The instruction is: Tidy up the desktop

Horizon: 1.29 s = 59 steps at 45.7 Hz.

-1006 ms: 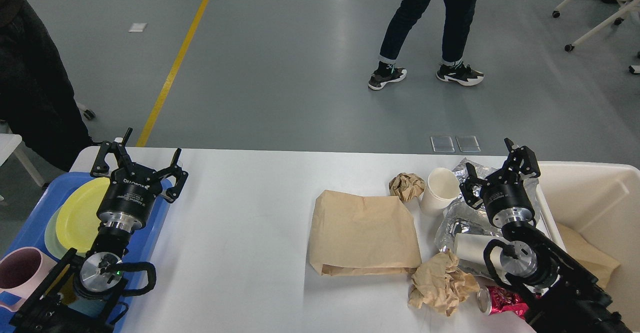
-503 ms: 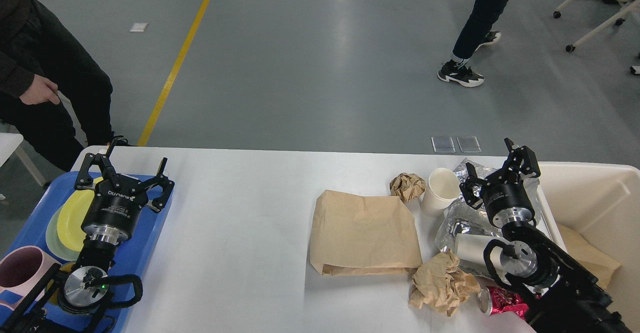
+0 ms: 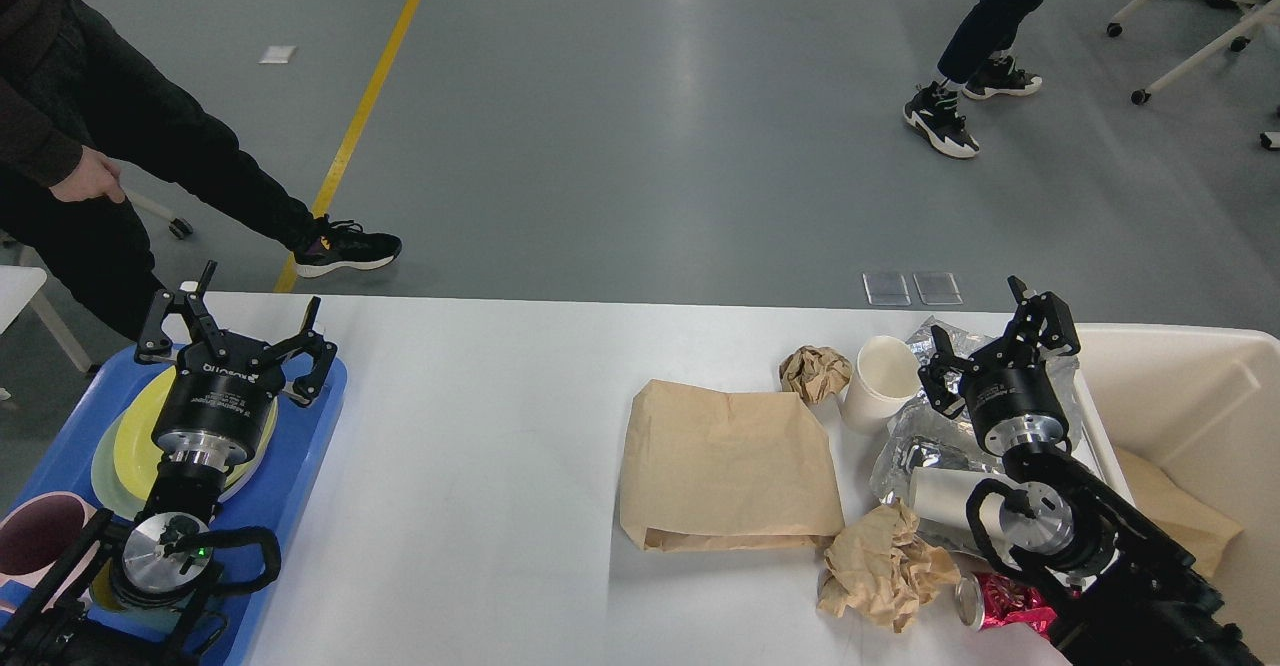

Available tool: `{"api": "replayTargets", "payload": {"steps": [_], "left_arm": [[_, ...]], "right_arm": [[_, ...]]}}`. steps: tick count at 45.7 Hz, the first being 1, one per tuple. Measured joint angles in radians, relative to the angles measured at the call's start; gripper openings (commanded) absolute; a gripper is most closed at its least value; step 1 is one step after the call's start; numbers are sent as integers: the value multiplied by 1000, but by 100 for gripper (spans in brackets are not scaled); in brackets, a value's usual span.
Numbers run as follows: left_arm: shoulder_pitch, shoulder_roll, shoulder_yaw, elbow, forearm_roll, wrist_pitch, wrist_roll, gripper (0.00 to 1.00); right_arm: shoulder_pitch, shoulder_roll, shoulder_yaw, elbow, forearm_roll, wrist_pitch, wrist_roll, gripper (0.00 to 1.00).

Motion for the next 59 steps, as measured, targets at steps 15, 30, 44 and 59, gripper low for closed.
{"api": "replayTargets", "payload": {"steps": [15, 30, 44, 59], "left_arm": [[-61, -63, 11, 126, 6, -10, -9, 96], [-108, -85, -6, 239, -48, -101, -12, 96], [-148, -83, 6, 371, -65, -286, -1, 96], [-148, -83, 9, 372, -64, -278, -1, 96]], "right_arm": [[0, 0, 0, 0, 0, 0, 0, 100], [0, 0, 0, 0, 0, 0, 0, 100], [1, 0, 0, -1, 0, 0, 0, 100], [0, 0, 0, 0, 0, 0, 0, 100]]}}
